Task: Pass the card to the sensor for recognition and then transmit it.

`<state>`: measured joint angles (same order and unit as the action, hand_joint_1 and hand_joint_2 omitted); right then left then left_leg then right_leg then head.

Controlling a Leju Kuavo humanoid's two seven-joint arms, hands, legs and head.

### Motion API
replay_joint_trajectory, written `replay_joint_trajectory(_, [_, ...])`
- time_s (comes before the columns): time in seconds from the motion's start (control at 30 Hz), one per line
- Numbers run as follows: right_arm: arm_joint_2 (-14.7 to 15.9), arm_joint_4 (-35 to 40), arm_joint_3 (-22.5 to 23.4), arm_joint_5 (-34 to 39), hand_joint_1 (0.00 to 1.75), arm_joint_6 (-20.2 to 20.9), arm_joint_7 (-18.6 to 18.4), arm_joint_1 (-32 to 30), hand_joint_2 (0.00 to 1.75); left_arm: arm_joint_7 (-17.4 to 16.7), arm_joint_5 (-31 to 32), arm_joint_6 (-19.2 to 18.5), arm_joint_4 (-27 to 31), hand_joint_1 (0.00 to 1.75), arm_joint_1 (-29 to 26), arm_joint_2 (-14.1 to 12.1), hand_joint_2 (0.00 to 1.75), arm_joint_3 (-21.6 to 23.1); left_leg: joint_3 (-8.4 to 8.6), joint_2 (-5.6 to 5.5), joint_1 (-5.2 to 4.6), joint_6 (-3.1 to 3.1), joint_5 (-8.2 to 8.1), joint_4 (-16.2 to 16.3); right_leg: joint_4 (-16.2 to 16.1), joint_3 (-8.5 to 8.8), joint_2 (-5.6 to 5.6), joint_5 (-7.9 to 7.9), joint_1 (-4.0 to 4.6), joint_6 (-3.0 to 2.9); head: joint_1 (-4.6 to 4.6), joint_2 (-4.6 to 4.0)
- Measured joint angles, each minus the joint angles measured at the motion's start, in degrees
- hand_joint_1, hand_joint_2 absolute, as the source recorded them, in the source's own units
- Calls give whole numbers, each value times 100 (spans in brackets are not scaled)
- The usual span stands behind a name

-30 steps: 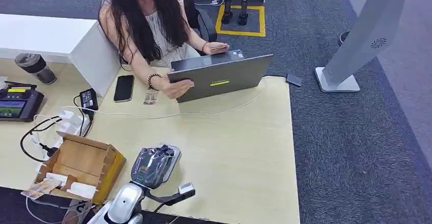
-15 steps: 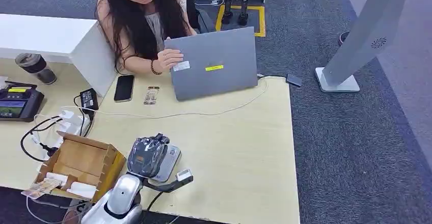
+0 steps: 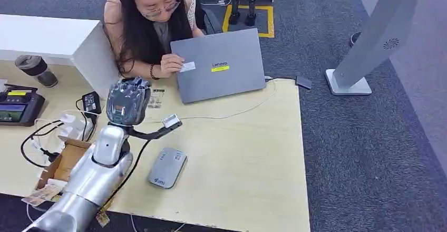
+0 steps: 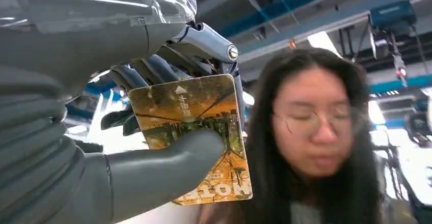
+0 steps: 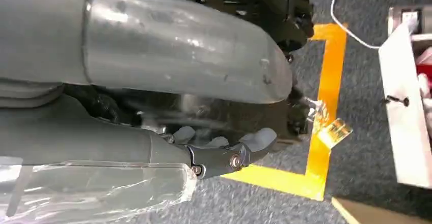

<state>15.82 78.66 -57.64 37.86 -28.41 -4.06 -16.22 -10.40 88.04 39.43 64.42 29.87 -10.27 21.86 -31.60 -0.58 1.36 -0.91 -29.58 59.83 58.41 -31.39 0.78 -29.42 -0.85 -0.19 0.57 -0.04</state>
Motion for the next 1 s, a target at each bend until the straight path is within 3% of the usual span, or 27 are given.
replay_joint_trajectory(0.3, [26, -249, -332, 111, 0, 0, 70, 260, 0, 35, 2, 2, -458, 175, 483, -31, 175, -64, -4, 5, 0, -3, 2, 0, 0, 0, 8, 4, -1, 3, 2, 0])
replay_joint_trajectory(1.0, [87, -384, -623, 426, 0, 0, 172, 470, 0, -179, 136, 2, -1312, 175, 858, -33, 175, -118, -4, 7, 0, -3, 2, 0, 0, -1, 10, 7, 0, 0, 2, 0])
